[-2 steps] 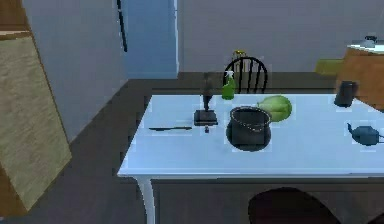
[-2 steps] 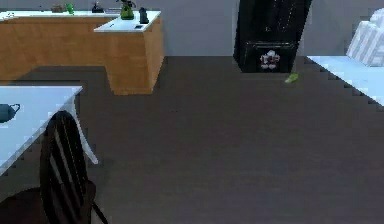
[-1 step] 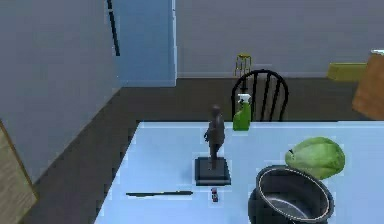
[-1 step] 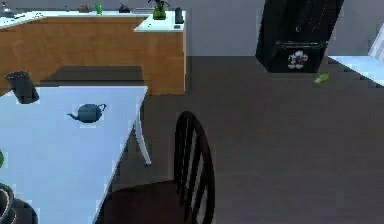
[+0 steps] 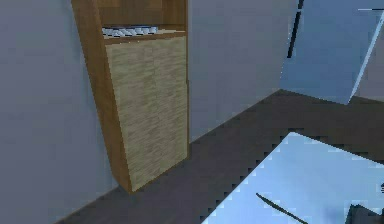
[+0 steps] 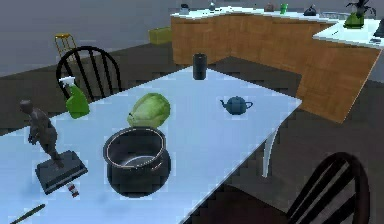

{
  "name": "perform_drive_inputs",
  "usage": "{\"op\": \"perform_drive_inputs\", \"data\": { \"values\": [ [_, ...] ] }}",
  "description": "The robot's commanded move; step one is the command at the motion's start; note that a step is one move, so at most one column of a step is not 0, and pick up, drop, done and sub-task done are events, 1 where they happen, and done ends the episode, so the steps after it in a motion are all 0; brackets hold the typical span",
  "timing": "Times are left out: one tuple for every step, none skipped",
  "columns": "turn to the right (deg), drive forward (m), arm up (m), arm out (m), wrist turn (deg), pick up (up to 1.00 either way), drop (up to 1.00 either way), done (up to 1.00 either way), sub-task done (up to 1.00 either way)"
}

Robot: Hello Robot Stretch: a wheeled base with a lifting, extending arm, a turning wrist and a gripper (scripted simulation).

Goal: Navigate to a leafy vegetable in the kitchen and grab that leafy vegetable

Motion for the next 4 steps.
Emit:
{"op": "perform_drive_inputs", "data": {
  "values": [
    [-9.0,0.0,0.0,0.0,0.0,0.0,0.0,0.0,0.0],
    [0.0,0.0,0.5,0.0,0.0,0.0,0.0,0.0,0.0],
    [0.0,0.0,0.38,0.0,0.0,0.0,0.0,0.0,0.0],
    [0.0,0.0,0.0,0.5,0.0,0.0,0.0,0.0,0.0]
  ]
}}
